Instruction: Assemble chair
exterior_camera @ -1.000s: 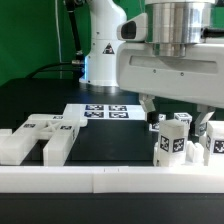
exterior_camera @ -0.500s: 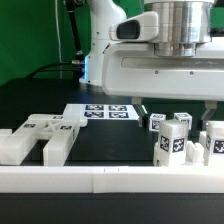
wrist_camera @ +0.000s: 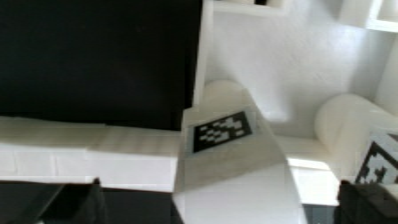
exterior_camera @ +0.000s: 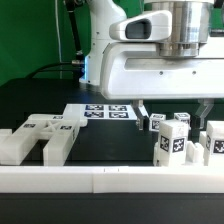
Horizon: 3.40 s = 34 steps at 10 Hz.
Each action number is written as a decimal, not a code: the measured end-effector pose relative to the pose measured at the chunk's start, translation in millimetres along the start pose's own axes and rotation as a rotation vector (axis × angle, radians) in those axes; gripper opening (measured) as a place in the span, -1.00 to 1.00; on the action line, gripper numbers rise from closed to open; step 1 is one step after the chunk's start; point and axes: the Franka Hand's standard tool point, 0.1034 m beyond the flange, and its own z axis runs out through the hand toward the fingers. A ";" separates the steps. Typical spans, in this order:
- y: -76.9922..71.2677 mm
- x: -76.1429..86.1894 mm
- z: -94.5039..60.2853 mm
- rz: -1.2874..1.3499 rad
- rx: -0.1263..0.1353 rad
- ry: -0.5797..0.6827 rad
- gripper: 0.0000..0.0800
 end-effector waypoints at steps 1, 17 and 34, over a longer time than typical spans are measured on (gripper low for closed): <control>0.9 -0.1 0.0 -0.101 -0.008 -0.002 0.62; 8.7 -13.3 -1.1 0.553 -0.029 -0.063 -0.10; 1.2 -42.3 -13.4 0.392 0.001 0.066 0.62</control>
Offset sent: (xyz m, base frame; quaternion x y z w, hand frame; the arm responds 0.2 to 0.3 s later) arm 0.0000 0.0000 0.0000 0.0000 0.0000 0.0650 0.9979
